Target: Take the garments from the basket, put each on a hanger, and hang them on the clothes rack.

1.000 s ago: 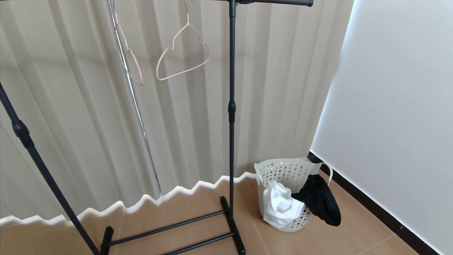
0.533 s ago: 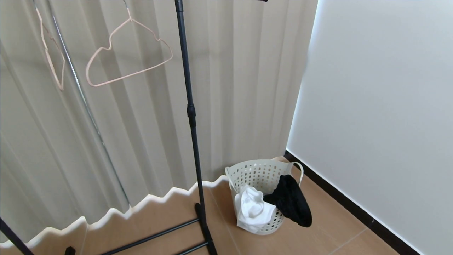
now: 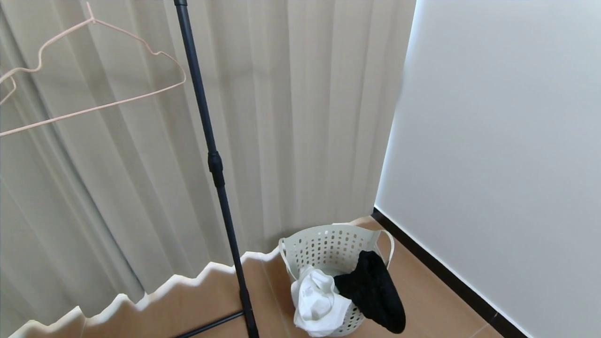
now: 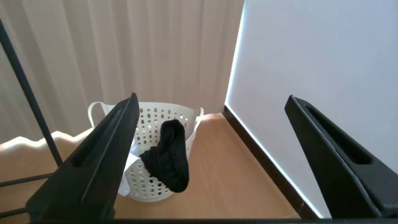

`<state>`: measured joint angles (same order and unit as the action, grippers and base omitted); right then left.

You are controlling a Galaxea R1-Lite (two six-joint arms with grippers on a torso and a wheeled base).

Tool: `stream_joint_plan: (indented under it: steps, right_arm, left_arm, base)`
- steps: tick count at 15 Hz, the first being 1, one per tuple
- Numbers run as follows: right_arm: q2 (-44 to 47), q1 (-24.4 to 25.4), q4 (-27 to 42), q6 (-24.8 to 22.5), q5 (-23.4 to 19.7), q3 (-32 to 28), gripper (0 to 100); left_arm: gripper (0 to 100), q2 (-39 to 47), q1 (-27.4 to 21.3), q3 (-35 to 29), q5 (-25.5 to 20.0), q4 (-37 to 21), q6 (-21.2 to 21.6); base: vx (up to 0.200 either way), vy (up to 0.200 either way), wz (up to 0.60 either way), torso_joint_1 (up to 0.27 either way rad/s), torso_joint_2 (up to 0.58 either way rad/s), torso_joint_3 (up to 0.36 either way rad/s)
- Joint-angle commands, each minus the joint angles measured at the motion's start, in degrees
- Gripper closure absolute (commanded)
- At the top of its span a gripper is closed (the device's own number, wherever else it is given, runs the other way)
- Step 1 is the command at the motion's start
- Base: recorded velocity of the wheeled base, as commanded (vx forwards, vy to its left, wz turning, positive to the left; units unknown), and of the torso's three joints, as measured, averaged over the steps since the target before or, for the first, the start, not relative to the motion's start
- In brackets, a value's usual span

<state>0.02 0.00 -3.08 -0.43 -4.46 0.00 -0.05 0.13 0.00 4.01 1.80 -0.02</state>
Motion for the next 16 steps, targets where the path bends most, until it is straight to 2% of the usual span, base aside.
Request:
stream_joint_plan:
  steps: [1, 9, 16]
  right_arm:
    - [0.1, 0.0, -0.1, -0.1, 0.0, 0.0, 0]
    - [0.1, 0.0, -0.1, -0.1, -0.1, 0.0, 0]
    - [0.1, 0.0, -0.1, -0.2, 0.0, 0.0, 0]
  left_arm:
    - [0, 0.0, 0.0, 0.0, 0.0, 0.0, 0.0]
    - [0, 0.0, 0.1, 0.0, -0.1, 0.0, 0.3]
    - [0, 0.0, 0.1, 0.0, 0.0, 0.0, -0.5]
  base:
    - [0.000, 0.000, 0.00, 0.000, 0.00, 0.000]
    - [0.000, 0.000, 0.00, 0.000, 0.00, -0.011]
    - [0.000, 0.000, 0.00, 0.002, 0.00, -0.178]
